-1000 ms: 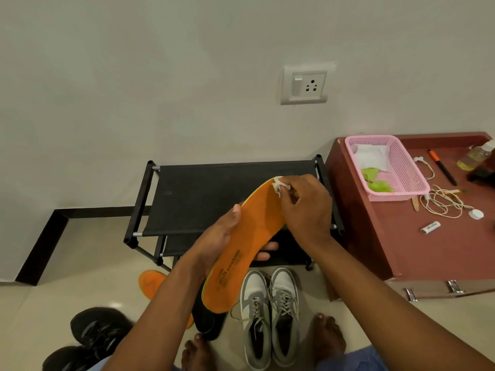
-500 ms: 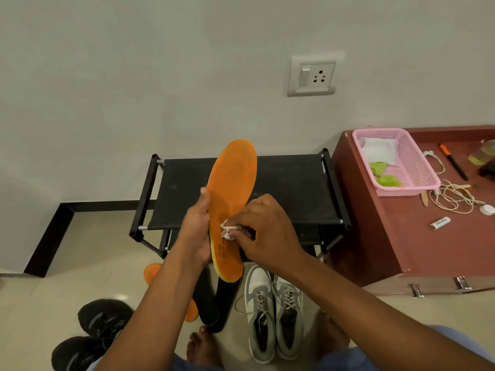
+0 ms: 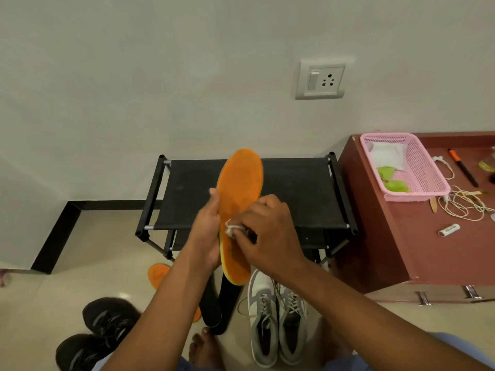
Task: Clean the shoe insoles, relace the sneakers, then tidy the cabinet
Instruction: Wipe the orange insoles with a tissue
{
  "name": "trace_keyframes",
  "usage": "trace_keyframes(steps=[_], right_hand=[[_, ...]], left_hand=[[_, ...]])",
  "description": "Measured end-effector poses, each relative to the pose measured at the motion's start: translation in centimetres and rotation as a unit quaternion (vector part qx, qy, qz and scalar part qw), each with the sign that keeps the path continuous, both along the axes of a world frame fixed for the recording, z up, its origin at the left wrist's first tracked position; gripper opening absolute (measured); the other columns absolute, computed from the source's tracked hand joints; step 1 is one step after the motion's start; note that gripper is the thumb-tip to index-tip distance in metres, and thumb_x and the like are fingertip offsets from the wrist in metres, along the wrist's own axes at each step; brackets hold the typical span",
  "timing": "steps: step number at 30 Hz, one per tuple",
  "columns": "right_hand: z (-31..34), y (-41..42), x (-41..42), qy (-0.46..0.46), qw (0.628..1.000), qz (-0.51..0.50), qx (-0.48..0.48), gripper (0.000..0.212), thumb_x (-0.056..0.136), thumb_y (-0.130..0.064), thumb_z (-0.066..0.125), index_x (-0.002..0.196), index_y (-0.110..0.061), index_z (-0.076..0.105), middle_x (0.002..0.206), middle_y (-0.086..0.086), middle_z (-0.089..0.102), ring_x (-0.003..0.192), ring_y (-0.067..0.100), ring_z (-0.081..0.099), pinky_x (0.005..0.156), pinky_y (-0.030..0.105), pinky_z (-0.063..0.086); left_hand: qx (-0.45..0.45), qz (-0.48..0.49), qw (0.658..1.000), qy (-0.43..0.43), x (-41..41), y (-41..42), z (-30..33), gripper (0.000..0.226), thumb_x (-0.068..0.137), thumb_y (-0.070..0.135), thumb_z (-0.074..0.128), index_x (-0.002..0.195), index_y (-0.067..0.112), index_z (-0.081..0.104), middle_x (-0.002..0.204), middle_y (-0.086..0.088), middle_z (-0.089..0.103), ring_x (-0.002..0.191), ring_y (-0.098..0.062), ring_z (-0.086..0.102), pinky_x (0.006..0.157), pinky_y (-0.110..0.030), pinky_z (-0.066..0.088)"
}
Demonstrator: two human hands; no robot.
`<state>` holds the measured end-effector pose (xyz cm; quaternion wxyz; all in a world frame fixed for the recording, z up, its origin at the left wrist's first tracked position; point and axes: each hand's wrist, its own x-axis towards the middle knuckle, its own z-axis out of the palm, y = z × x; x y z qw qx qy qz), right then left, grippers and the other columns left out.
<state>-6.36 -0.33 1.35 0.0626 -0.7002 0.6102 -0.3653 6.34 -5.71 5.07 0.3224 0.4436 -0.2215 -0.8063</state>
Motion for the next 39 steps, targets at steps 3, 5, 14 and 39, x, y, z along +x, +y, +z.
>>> trace_keyframes(steps=[3,5,14,39], right_hand=[[0.1,-1.5,-1.1,0.006,0.997,-0.077,-0.011,0.013,0.093,-0.039,0.065,0.090,-0.030,0.073,0.087,-0.013,0.066,0.094,0.010,0.047,0.075,0.031,0.034],[0.1,-2.4,-2.0,-0.002,0.994,-0.112,-0.011,0.012,0.094,-0.039,0.065,0.090,-0.031,0.072,0.088,-0.014,0.067,0.094,0.010,0.049,0.076,0.031,0.036],[-0.2,-4.2,-6.6,-0.026,0.967,-0.253,-0.010,0.013,0.096,-0.037,0.065,0.100,-0.028,0.073,0.095,-0.007,0.071,0.091,0.016,0.058,0.075,0.032,0.039],[0.4,-3.3,-4.8,-0.403,0.899,0.013,0.170,0.013,0.096,-0.011,0.071,0.107,-0.015,0.065,0.094,0.006,0.077,0.087,0.023,0.075,0.083,0.048,0.062]], left_hand=[[-0.034,-0.047,0.998,-0.032,-1.0,0.9,-0.1,0.063,0.105,0.060,0.028,0.129,0.013,0.063,0.115,-0.014,0.076,0.101,-0.028,0.076,0.079,-0.040,0.061],[-0.057,-0.073,0.995,-0.044,-1.5,1.4,-0.2,0.056,0.107,0.057,0.027,0.127,0.020,0.065,0.112,-0.010,0.078,0.099,-0.025,0.077,0.074,-0.037,0.064],[-0.102,-0.180,0.978,-0.036,-0.8,1.7,-0.4,0.053,0.106,0.054,0.035,0.152,0.027,0.038,0.121,-0.015,0.074,0.094,-0.025,0.076,0.075,-0.034,0.061],[-0.086,-0.047,0.991,-0.086,0.0,0.3,-0.6,0.054,0.106,0.057,0.033,0.136,0.020,0.058,0.107,-0.012,0.078,0.084,-0.027,0.077,0.069,-0.038,0.063]])
